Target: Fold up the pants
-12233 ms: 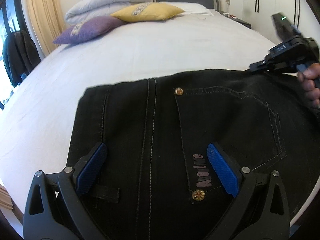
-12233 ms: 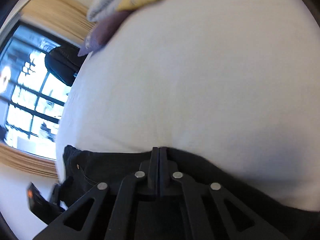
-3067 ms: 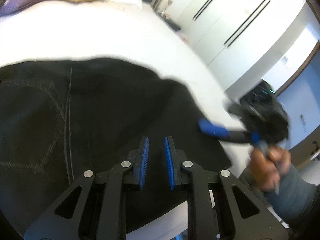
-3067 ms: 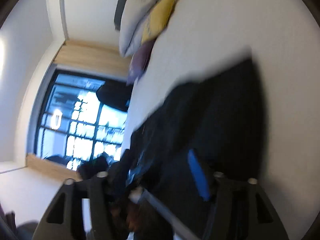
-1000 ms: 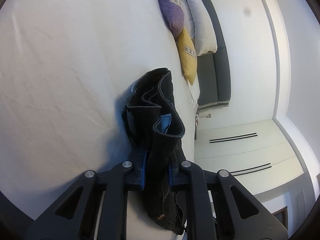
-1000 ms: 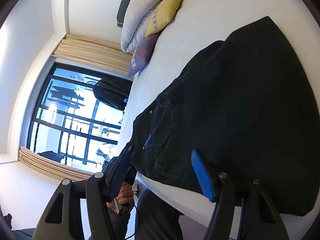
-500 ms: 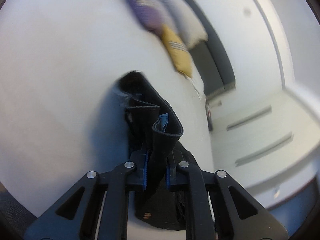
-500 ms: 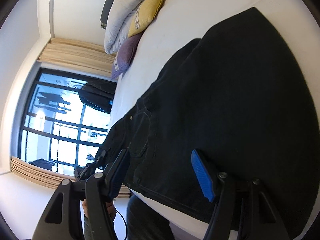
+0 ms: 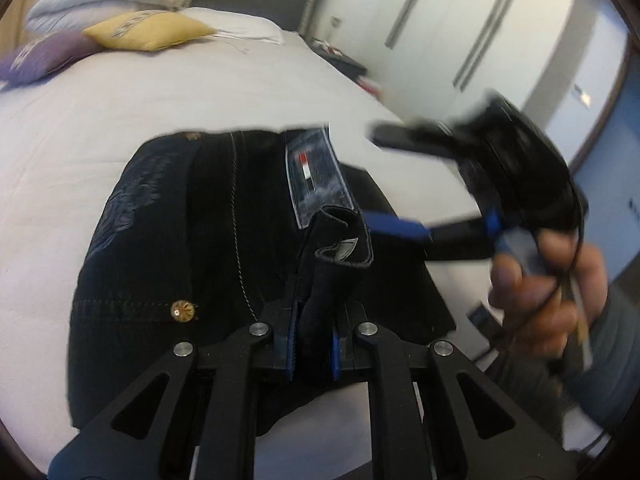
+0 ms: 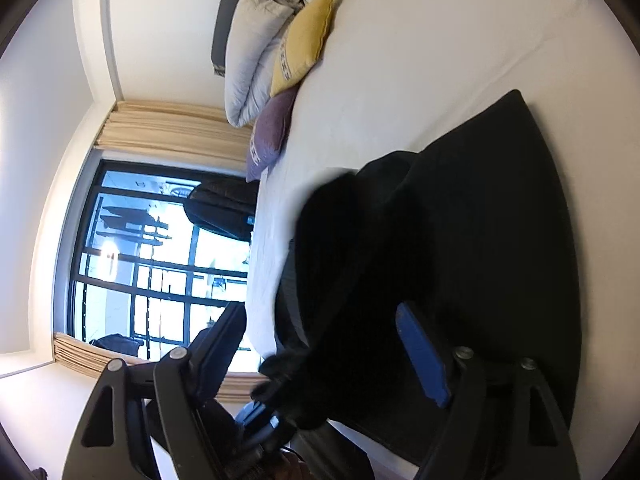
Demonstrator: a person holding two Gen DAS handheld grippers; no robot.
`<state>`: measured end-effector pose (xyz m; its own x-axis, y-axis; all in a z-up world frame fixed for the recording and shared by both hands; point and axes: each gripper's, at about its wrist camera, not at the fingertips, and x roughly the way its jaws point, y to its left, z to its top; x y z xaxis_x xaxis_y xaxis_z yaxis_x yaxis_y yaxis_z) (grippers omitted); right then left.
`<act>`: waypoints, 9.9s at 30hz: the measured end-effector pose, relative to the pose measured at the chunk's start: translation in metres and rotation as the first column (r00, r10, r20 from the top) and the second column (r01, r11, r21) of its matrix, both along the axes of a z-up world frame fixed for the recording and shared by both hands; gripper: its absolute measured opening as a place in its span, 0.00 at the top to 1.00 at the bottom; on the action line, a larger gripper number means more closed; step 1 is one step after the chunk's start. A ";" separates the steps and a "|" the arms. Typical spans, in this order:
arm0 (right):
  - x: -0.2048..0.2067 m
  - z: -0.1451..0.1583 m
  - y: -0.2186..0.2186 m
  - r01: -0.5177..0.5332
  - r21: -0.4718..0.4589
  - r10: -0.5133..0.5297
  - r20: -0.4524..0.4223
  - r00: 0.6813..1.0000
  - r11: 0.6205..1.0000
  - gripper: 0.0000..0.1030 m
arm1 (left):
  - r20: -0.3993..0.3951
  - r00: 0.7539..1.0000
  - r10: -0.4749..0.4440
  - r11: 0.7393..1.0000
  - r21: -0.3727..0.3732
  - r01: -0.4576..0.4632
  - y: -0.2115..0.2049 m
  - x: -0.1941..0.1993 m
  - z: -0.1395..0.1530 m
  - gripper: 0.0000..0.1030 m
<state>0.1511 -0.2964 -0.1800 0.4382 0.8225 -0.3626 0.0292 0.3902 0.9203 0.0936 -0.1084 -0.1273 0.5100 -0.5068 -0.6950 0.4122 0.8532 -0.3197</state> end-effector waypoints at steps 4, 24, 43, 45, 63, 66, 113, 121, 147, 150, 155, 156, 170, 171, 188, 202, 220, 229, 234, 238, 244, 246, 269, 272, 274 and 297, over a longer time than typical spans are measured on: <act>0.011 -0.006 0.006 -0.019 -0.001 0.018 -0.034 0.999 1.000 0.22 | 0.025 1.000 -0.007 0.999 0.035 0.006 -0.004 -0.004 0.001 0.90; 0.025 0.034 -0.003 -0.058 -0.282 0.090 0.102 0.991 0.958 0.80 | 0.152 0.977 -0.146 0.976 0.185 0.117 -0.070 -0.045 0.027 0.90; 0.001 -0.002 -0.065 0.036 -0.312 -0.007 0.093 0.996 0.949 0.84 | 0.075 0.969 -0.235 0.945 0.250 0.210 -0.134 -0.029 -0.014 0.90; -0.005 -0.003 -0.068 0.053 -0.307 -0.025 0.094 0.995 0.950 0.84 | 0.076 0.967 -0.243 0.943 0.254 0.217 -0.133 -0.029 -0.016 0.90; -0.008 -0.023 -0.103 0.101 -0.256 -0.104 0.002 0.995 0.961 0.48 | 0.119 0.979 -0.164 0.986 0.030 0.162 -0.062 -0.032 0.024 0.35; -0.022 -0.001 -0.112 0.152 -0.268 -0.152 0.022 0.988 0.951 0.48 | 0.135 0.987 -0.088 0.996 0.009 0.087 -0.029 -0.009 0.033 0.35; 0.139 -0.019 0.152 -0.570 -0.107 0.563 -0.092 0.822 0.815 0.27 | 0.187 0.977 -0.103 0.992 0.084 0.089 0.002 -0.014 -0.051 0.35; 0.158 -0.022 0.066 -0.262 -0.017 0.261 -0.066 0.963 0.965 0.41 | 0.212 0.972 -0.105 0.993 0.082 0.090 0.004 -0.022 -0.055 0.35; -0.020 -0.035 -0.057 -0.022 -0.093 0.014 -0.086 0.996 0.995 0.17 | -0.090 0.994 0.067 0.995 -0.062 -0.073 0.093 0.044 -0.019 0.12; -0.009 -0.039 -0.059 -0.038 -0.087 0.029 -0.102 0.994 0.995 0.19 | -0.218 0.975 0.041 0.994 -0.094 -0.063 0.096 0.064 -0.043 0.12; 0.017 -0.041 -0.047 -0.102 -0.099 0.088 -0.137 0.987 0.990 0.21 | -0.321 0.947 0.030 0.991 -0.117 -0.071 0.095 0.083 -0.069 0.12; 0.019 -0.040 -0.046 -0.112 -0.106 0.097 -0.139 0.986 0.988 0.24 | -0.316 0.949 0.020 0.991 -0.116 -0.059 0.093 0.084 -0.068 0.12; 0.013 -0.011 -0.024 -0.099 -0.434 0.101 -0.018 0.995 0.895 0.75 | -0.223 0.974 0.045 0.991 0.135 -0.015 0.051 0.084 -0.041 0.78; 0.012 -0.007 -0.024 -0.094 -0.446 0.104 -0.002 0.995 0.890 0.76 | -0.213 0.976 0.046 0.989 0.144 -0.015 0.049 0.083 -0.037 0.79; 0.033 0.069 -0.037 0.027 -0.598 0.102 0.180 0.978 0.801 0.77 | -0.051 0.998 0.021 0.975 0.223 -0.010 0.000 0.113 0.019 0.81; 0.071 0.014 -0.072 0.063 -0.603 0.004 0.110 0.994 0.795 0.77 | -0.101 0.994 0.027 0.963 0.270 0.001 -0.045 0.161 -0.041 0.81; 0.039 0.011 -0.100 0.149 -0.693 -0.106 0.104 0.989 0.706 0.33 | -0.009 0.992 0.125 0.965 0.235 -0.119 -0.010 0.144 -0.030 0.27; -0.048 0.121 -0.097 0.481 -0.724 -0.164 0.466 0.869 0.494 0.06 | 0.357 0.903 0.240 0.932 0.176 -0.317 0.016 0.031 0.065 0.00; -0.122 0.196 -0.075 0.707 -0.566 -0.110 0.743 0.660 0.424 0.00 | 0.652 0.714 0.256 0.851 0.199 -0.486 0.008 -0.054 0.135 0.00; -0.164 0.241 -0.057 0.789 -0.479 -0.073 0.837 0.543 0.385 0.00 | 0.758 0.599 0.260 0.841 0.127 -0.526 0.005 -0.111 0.181 0.00; -0.210 0.286 -0.049 0.858 -0.367 -0.060 0.908 0.414 0.360 0.00 | 0.736 0.634 0.236 0.862 0.143 -0.486 0.003 -0.147 0.214 0.00; -0.218 0.294 -0.045 0.863 -0.370 -0.056 0.909 0.412 0.343 0.00 | 0.726 0.641 0.249 0.861 0.137 -0.490 0.003 -0.148 0.216 0.00; -0.168 0.199 0.010 0.513 -0.753 -0.114 0.516 0.849 0.412 0.00 | 0.243 0.898 0.368 0.846 0.314 -0.431 -0.018 -0.082 0.102 0.00; -0.165 0.196 0.014 0.491 -0.767 -0.104 0.496 0.862 0.414 0.00 | 0.228 0.899 0.373 0.845 0.317 -0.431 -0.016 -0.076 0.096 0.00; -0.165 0.195 0.015 0.481 -0.774 -0.107 0.483 0.869 0.411 0.00 | 0.218 0.898 0.381 0.841 0.321 -0.435 -0.015 -0.074 0.094 0.00; -0.156 0.171 0.014 0.401 -0.815 -0.132 0.383 0.914 0.418 0.00 | 0.151 0.905 0.397 0.842 0.334 -0.425 -0.011 -0.063 0.072 0.00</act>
